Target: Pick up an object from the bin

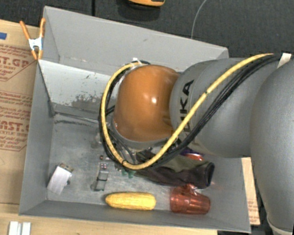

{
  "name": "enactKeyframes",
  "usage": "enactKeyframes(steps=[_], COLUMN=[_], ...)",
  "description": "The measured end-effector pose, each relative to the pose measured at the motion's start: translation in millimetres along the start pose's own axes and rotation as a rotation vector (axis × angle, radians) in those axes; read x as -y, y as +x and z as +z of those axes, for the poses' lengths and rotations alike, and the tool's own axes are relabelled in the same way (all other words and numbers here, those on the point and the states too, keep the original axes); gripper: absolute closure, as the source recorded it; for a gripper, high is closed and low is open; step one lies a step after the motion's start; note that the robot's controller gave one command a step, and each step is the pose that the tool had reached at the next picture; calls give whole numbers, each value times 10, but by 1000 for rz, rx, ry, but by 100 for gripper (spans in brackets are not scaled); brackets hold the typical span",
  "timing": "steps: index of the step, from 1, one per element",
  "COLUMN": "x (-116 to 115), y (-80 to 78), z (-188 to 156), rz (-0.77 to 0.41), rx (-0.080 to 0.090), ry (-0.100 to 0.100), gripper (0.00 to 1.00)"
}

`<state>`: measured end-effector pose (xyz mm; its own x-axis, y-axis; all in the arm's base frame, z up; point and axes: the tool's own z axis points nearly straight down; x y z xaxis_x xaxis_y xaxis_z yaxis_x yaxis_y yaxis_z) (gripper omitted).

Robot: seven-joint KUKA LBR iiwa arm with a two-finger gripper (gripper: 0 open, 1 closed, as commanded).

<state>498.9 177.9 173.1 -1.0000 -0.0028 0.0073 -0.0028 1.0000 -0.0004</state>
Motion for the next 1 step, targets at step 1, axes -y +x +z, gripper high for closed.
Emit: enactKeyframes(steps=[1], x=[10], y=[-20], z=[-44], rz=[2], rx=[7], ry=[-1], gripper=[0])
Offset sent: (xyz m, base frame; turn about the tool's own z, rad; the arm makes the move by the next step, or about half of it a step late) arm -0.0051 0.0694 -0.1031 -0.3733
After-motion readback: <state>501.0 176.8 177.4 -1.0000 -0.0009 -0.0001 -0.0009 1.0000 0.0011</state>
